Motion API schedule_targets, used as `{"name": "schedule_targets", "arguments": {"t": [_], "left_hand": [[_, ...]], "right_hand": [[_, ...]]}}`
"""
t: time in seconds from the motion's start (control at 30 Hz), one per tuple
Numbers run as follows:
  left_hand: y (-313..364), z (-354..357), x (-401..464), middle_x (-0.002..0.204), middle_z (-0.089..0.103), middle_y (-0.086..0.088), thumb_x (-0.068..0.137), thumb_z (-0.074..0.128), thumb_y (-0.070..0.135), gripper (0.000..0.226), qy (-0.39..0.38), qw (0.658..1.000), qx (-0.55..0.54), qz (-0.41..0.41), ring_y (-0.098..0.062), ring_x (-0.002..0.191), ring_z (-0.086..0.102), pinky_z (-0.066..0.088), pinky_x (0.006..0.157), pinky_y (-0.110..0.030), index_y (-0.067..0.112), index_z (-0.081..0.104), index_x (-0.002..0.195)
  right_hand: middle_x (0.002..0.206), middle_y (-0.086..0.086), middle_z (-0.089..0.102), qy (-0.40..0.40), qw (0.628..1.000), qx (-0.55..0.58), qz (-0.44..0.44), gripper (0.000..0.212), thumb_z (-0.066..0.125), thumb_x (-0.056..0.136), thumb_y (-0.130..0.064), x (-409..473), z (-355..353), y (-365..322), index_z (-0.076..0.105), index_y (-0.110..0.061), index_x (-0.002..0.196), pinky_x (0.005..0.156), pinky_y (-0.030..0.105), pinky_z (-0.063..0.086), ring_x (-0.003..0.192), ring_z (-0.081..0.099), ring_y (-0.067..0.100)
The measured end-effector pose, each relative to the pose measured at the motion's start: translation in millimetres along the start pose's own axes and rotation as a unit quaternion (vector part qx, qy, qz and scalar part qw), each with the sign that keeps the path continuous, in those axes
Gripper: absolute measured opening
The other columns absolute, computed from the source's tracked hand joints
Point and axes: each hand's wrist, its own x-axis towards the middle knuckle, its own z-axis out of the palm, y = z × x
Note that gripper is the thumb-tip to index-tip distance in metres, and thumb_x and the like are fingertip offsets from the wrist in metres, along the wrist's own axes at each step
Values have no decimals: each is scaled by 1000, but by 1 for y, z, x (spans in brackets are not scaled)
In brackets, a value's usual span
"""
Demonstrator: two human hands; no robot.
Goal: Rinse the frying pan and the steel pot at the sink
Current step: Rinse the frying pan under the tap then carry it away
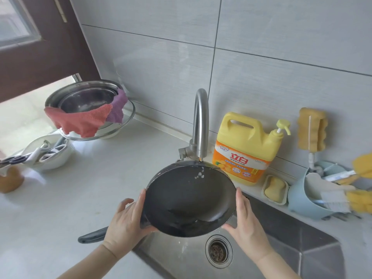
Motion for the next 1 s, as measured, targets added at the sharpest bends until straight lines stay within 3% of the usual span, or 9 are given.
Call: {"name": "schedule_targets", "arguments": {"t": [0.1,0.27,0.43,0.57,0.7,0.87,1.0], "left_hand": [[-3,1,0,75,67,5,82,45,78,101,8,1000,0,3,-15,71,60,40,91,-37,-3,27,141],[8,6,10,77,68,3,78,54,72,102,16,1000,-4,26,-17,71,62,40,90,-37,-5,28,140],[25,16,22,84,69,0,82,55,68,101,12,998,-23,60,-16,79,58,38,92,-36,1,18,147],[44,19,36,78,64,3,89,47,67,95,15,995,-48,84,-13,74,53,37,91,-32,4,13,151],[58,23,42,77,60,7,83,59,62,108,3,993,-66,102,-11,71,52,41,90,-35,9,0,156],[55,25,39,77,60,7,82,58,64,111,-15,992,-76,101,-12,69,55,41,91,-35,9,-3,156],[43,20,31,77,62,5,81,59,66,108,-15,995,-69,76,-11,73,51,37,92,-32,6,7,154]], "right_hand": [[149,14,37,5,1000,-1,-2,143,92,63,-21,0,2,0,-20,-34,151,95,33,49,126,54,30],[144,19,43,21,1000,-7,8,145,94,56,-20,-6,-6,7,-13,-29,153,88,39,53,119,59,35],[135,25,49,23,999,-11,47,149,98,45,-20,-18,-24,18,-3,-20,155,71,35,57,107,65,38],[132,28,48,30,996,2,84,154,99,40,-15,-29,-36,30,-1,-21,155,62,37,56,112,51,27],[132,27,48,28,992,16,119,154,100,37,-15,-36,-44,36,1,-22,155,58,38,56,105,63,40],[129,26,48,15,994,-1,113,153,100,35,-17,-37,-46,34,6,-13,155,58,32,54,95,68,39],[137,19,40,13,997,4,76,153,99,39,-22,-32,-36,30,0,-19,155,74,28,50,113,50,24]]}}
